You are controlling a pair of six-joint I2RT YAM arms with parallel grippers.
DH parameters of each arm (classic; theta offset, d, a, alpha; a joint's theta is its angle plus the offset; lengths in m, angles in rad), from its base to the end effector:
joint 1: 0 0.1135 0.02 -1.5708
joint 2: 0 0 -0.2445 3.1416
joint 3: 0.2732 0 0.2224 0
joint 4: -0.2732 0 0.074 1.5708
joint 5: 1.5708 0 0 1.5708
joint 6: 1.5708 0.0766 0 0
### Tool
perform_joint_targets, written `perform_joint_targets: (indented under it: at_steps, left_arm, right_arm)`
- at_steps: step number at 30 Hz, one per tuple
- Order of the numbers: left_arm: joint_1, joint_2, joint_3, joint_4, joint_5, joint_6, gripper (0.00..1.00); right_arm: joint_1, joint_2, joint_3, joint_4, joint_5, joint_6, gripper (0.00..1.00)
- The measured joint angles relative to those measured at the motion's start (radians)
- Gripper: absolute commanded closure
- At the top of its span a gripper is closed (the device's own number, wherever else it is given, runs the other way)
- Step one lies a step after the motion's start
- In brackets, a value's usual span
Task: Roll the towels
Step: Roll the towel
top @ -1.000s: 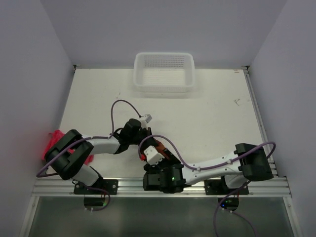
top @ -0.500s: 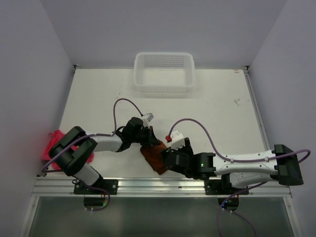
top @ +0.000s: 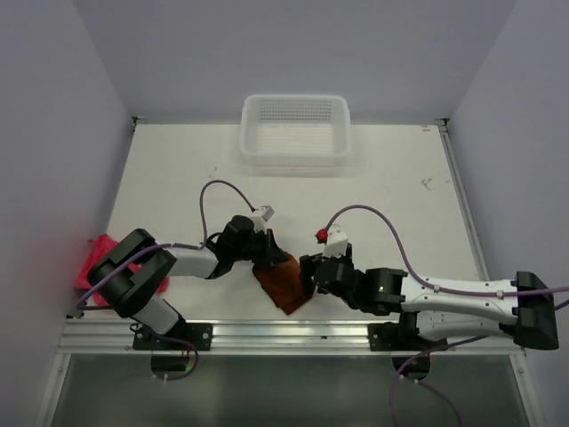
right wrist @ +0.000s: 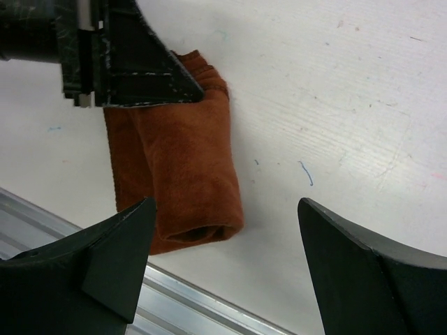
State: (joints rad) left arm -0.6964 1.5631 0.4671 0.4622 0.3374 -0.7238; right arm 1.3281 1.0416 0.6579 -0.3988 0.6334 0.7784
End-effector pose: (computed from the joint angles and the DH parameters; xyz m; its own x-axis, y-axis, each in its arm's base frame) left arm 0.2041 -0.2037 0.1083 -0.8768 -0.0814 -0.4739 0.3060 0.6658 -0.6805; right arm 0.0954 0.1967 0.2043 -0.5992 -0.0652 -0.7980 -0.3663 0.9086 0.2008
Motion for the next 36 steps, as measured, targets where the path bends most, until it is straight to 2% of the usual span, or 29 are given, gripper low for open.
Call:
perform_joint_targets:
  at_steps: [6,9,17,24,27,28,34,36]
  left_arm:
    - [-0.001,-0.01,-0.002,-0.006,-0.01,0.001,0.96]
    - [-0.002,-0.019,-0.01,-0.006,-0.018,0.001,0.96]
    - [-0.005,-0.052,-0.04,-0.002,-0.04,0.0,0.96]
    - [-0.006,-0.066,-0.055,0.001,-0.052,0.0,0.96]
    - [-0.006,-0.066,-0.055,0.002,-0.054,-0.001,0.96]
    - [-0.006,-0.066,-0.055,0.002,-0.055,-0.002,0.96]
    - [-0.007,-0.066,-0.036,-0.031,-0.055,-0.001,0.95]
    - [-0.009,-0.065,-0.011,-0.075,-0.058,0.002,0.94]
  right_arm:
    - [-0.151,-0.079,-0.08,0.038,-0.124,0.016,0.15]
    - [-0.211,-0.064,-0.088,0.078,-0.194,0.024,0.17]
    - [-0.232,0.151,-0.106,0.227,-0.343,0.051,0.39]
    - [-0.235,0.18,-0.183,0.354,-0.427,0.075,0.42]
    - [-0.224,0.179,-0.203,0.383,-0.436,0.082,0.54]
    - [-0.214,0.179,-0.205,0.389,-0.435,0.085,0.66]
    - [-0.109,0.192,-0.195,0.402,-0.357,0.084,1.0]
    - [-0.071,0.211,-0.167,0.377,-0.307,0.071,1.0]
